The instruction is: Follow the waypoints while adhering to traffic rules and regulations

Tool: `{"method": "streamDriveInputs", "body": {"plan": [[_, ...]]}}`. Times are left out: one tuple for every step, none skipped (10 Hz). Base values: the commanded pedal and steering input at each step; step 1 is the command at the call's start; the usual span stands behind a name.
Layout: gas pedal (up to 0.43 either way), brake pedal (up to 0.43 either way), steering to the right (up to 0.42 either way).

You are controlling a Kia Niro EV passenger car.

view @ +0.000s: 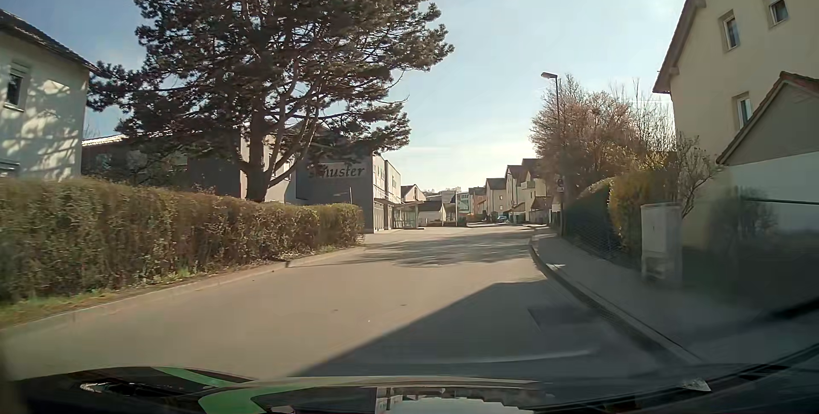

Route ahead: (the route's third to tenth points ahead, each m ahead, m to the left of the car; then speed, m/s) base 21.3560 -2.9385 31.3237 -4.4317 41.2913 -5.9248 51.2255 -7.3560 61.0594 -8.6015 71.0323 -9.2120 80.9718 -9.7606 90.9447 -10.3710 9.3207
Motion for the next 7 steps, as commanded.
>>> {"method": "streamDriveInputs", "body": {"plan": [[0.350,0.000,0.050],[0.339,0.000,0.050],[0.339,0.000,0.050],[0.319,0.000,0.050],[0.280,0.000,0.050],[0.260,0.000,0.050],[0.260,0.000,0.049]]}}
